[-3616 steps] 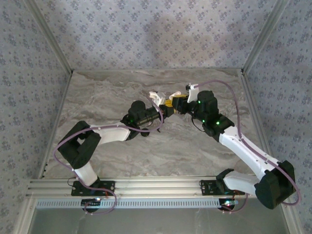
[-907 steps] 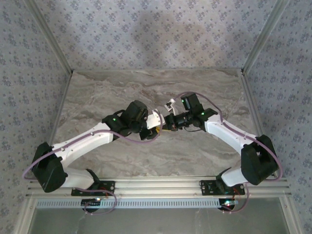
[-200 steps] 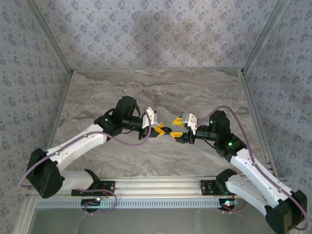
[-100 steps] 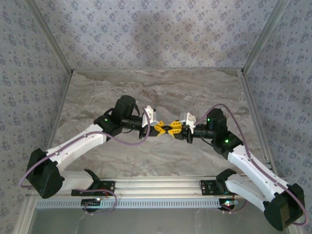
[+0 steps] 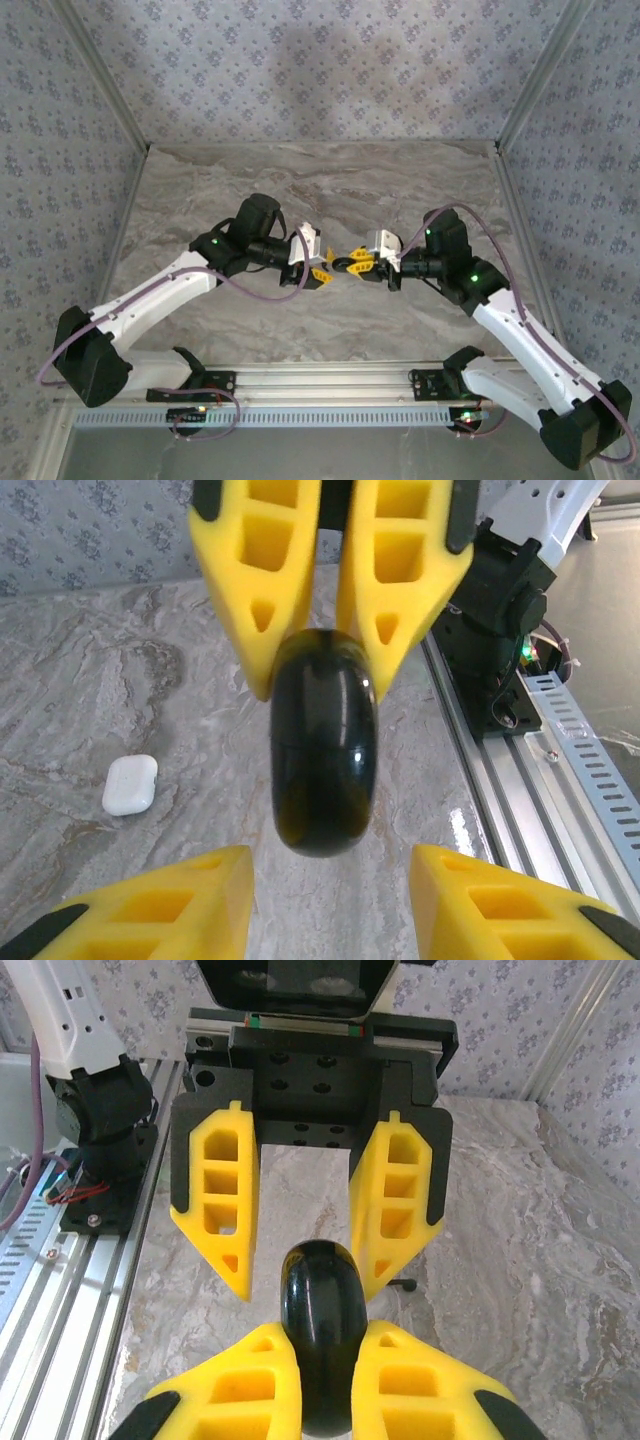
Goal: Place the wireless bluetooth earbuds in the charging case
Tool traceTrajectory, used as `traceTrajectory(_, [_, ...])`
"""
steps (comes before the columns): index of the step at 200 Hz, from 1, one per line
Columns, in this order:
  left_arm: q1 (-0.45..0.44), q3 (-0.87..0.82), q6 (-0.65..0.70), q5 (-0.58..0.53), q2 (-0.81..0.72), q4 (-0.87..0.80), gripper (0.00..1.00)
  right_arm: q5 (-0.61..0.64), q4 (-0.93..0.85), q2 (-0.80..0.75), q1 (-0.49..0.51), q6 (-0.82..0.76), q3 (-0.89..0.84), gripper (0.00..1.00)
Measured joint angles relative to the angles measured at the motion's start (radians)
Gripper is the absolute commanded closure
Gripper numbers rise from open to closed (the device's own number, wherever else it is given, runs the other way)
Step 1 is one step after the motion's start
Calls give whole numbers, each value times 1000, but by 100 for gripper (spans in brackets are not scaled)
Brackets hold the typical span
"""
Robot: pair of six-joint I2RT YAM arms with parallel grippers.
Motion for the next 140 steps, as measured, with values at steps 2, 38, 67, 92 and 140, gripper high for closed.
traceTrajectory(2, [0, 2, 3, -1, 0, -3, 56, 0, -4, 2, 0, -4, 2, 88])
traceTrajectory(38, [-10, 3, 27, -8, 2, -27, 56, 0, -42, 55, 18, -40, 13, 88])
traceTrajectory(67, [-13, 3, 28, -10, 2, -31, 58, 0, -48, 83, 32, -46, 16, 88])
traceTrajectory(92, [-13, 3, 28, -13, 2, -32, 61, -1, -46, 84, 36, -46, 16, 88])
traceTrajectory(140, [-13, 3, 32, -19, 15, -32, 64, -1, -37, 84, 38, -45, 16, 88])
